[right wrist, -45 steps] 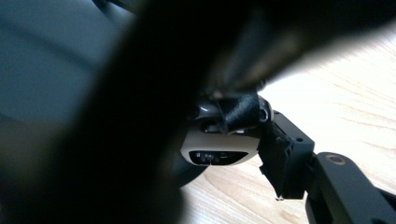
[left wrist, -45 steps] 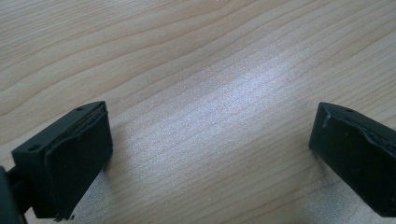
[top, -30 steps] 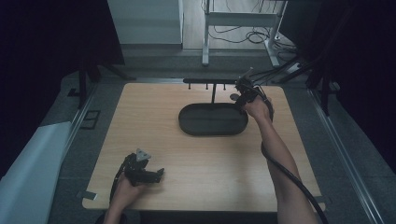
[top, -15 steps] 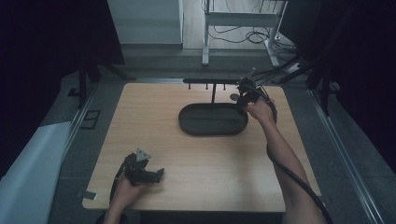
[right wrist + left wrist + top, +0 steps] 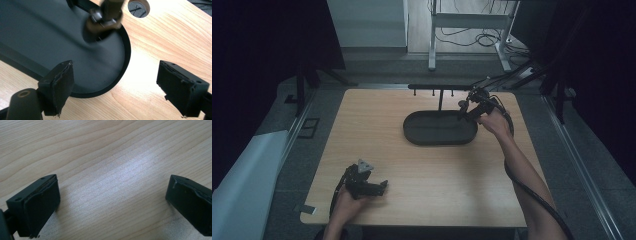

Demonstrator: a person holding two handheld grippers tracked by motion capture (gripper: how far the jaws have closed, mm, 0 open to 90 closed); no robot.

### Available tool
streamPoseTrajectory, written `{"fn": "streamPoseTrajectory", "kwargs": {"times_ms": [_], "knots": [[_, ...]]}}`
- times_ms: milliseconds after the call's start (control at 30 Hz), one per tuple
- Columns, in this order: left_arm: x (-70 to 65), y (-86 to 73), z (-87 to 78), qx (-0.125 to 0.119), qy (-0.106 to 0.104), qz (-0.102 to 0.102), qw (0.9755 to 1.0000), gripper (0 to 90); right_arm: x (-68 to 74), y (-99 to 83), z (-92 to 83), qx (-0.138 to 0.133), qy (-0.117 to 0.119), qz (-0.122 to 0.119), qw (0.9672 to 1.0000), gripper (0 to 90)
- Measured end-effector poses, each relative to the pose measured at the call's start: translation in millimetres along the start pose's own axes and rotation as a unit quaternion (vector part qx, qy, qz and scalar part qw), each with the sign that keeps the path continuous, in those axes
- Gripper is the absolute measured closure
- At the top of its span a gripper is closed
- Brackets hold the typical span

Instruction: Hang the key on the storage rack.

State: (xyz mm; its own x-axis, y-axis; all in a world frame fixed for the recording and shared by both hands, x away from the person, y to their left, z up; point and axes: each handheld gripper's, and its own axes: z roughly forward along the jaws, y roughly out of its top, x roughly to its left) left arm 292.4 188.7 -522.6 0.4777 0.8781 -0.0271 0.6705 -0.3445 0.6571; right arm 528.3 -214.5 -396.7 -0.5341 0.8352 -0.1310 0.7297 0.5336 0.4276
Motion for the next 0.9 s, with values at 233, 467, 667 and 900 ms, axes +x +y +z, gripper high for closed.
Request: {"fn": "streamPoseTrajectory", "kwargs": {"times_ms": [233, 467, 667, 900], "knots": [[0.0, 0.0, 0.0, 0.0, 0.0, 0.0, 1.0, 0.0, -3.4, -10.4, -6.4, -0.015, 0.013, 0.003, 0.9998, 13.3], [-0.3, 0.2, 0.3, -0.001, 0.002, -0.002, 1.0, 0.0, -7.4, -21.8, -14.1, -0.033, 0.023, 0.006, 0.9992, 13.3], [-0.3, 0.3, 0.2, 0.0, 0.001, -0.002, 1.0, 0.0, -9.1, -30.3, -20.9, -0.047, 0.026, 0.004, 0.9985, 13.0], [-0.4, 0.2, 0.4, -0.001, 0.002, -0.002, 1.0, 0.0, -10.9, -40.3, -28.1, -0.06, 0.033, 0.004, 0.9977, 12.8]]}}
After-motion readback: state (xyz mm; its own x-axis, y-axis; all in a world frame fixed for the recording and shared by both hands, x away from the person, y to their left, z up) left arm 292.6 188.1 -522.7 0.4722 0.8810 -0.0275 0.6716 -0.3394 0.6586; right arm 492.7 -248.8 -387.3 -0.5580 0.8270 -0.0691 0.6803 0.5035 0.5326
